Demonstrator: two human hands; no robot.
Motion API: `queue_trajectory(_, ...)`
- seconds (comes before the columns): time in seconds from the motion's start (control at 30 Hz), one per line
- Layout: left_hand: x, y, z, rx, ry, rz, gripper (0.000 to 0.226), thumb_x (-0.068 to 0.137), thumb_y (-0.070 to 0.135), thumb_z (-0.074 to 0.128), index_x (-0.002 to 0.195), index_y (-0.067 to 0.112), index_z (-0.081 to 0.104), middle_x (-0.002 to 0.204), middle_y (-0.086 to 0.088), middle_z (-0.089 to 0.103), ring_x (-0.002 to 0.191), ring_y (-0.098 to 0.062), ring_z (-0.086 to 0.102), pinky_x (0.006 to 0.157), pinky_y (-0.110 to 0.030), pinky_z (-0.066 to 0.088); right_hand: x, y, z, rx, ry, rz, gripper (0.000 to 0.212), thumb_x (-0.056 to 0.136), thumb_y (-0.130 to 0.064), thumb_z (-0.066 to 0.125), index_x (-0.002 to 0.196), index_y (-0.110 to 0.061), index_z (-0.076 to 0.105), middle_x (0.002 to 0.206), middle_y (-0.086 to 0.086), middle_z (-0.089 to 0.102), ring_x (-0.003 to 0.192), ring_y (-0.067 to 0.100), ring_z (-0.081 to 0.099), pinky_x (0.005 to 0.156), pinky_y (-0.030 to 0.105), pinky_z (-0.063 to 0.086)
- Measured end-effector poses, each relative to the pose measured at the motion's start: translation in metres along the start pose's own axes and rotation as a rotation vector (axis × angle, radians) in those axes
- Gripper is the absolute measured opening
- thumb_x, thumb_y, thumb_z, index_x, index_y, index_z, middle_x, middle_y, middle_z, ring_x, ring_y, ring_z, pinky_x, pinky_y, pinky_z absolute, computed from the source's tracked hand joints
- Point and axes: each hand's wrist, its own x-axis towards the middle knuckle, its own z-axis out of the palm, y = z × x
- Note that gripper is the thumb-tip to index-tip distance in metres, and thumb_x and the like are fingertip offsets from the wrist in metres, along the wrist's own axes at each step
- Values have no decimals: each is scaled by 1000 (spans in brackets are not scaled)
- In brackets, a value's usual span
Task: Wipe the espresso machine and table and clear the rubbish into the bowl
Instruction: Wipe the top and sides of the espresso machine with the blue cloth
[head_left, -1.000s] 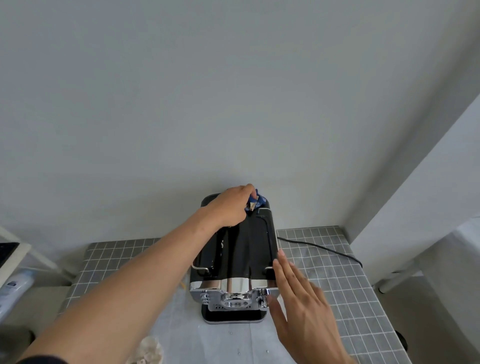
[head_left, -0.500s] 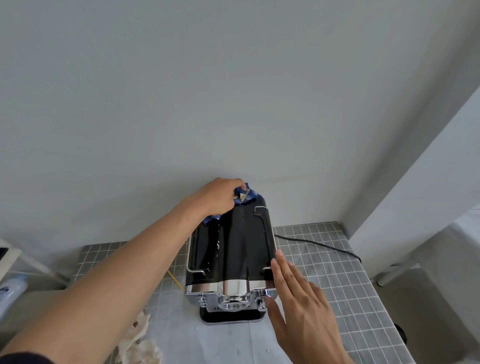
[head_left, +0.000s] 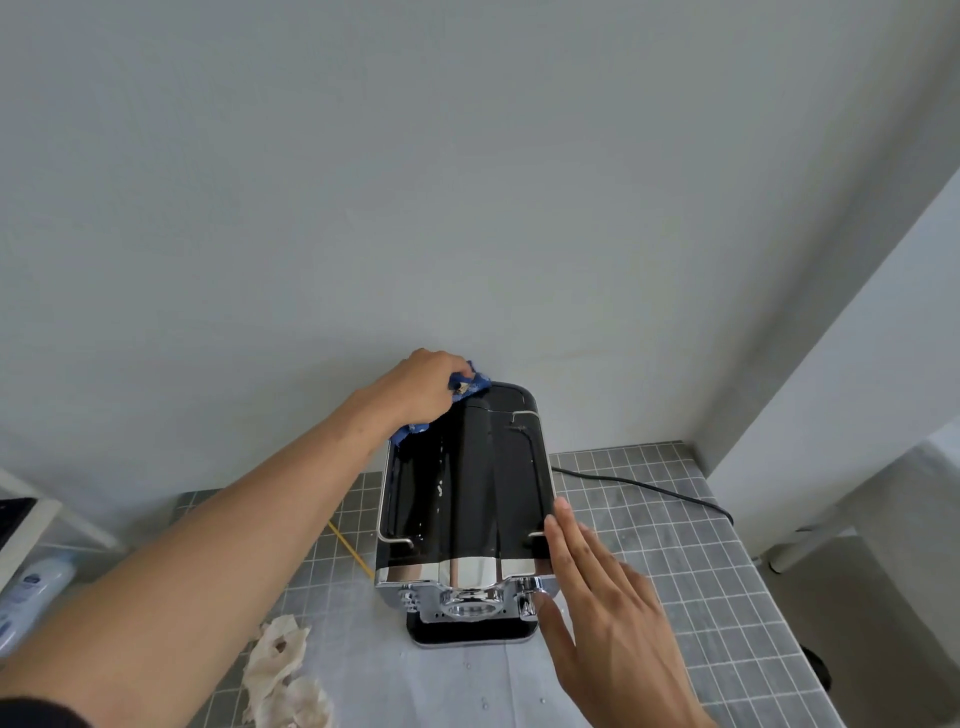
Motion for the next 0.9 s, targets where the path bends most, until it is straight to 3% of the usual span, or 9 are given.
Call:
queue_trajectory(0.07, 7, 16, 6, -44, -26, 63, 49, 94, -3, 43, 129, 21, 68, 111, -8, 64, 87, -24, 60, 77, -34, 50, 0, 0, 0, 4, -3, -1, 67, 97, -49, 45, 157, -23, 30, 167, -8, 18, 146, 14, 37, 105, 41, 50)
queue_trajectory(0.17, 14, 36, 13, -48, -113, 142, 49, 97, 1, 42, 131, 25, 67, 112, -5, 65, 88, -23, 57, 74, -31, 41, 0, 1, -2, 5, -11, -8, 69, 98, -50, 44, 159, -23, 26, 168, -8, 15, 147, 14, 35, 106, 41, 49)
queue_trajectory(0.3, 10, 29, 15, -8, -125, 158, 60, 89, -4, 43, 132, 31, 65, 114, 1, 67, 96, -26, 61, 86, -44, 52, 0, -1, -5, 1, -17, -24, 70, 99, -49, 43, 159, -22, 23, 169, -8, 12, 148, 14, 33, 107, 41, 48)
queue_trajectory(0.43, -1, 6, 2, -34, -77, 83, 67, 86, -7, 38, 133, 34, 64, 113, -5, 68, 79, -31, 68, 67, -46, 61, -1, -1, -6, 8, -40, -23, 71, 100, -50, 41, 161, -22, 17, 169, -8, 6, 150, 13, 27, 110, 41, 45)
queue_trajectory(0.57, -10, -16, -10, 32, -58, 6, 67, 89, -11, 41, 138, 28, 62, 111, -8, 67, 81, -24, 63, 76, -38, 57, -1, 0, -6, 10, -52, -22, 72, 100, -52, 39, 161, -24, 13, 169, -9, 3, 151, 12, 25, 111, 42, 45)
queue_trajectory(0.7, -20, -40, -17, 122, -46, -56, 58, 87, -9, 43, 123, 25, 72, 96, -8, 69, 82, -29, 64, 74, -43, 54, -1, -1, -6, 17, -54, -19, 71, 101, -52, 37, 161, -25, 12, 169, -11, 1, 152, 10, 22, 113, 39, 42)
queue_trajectory(0.8, -27, -49, -19, 126, -50, -92, 60, 87, -11, 41, 130, 21, 69, 98, -11, 66, 82, -30, 62, 74, -41, 53, -1, -1, -6, 29, -56, -19, 71, 100, -52, 35, 161, -25, 10, 169, -12, -2, 152, 10, 19, 114, 39, 41)
queue_trajectory(0.9, -27, -44, -19, 38, -61, -102, 58, 95, -6, 37, 140, 21, 61, 105, -9, 57, 72, -19, 56, 60, -30, 45, -1, -1, -4, 36, -48, -12, 72, 100, -52, 37, 161, -25, 11, 169, -12, -1, 151, 11, 23, 113, 39, 41)
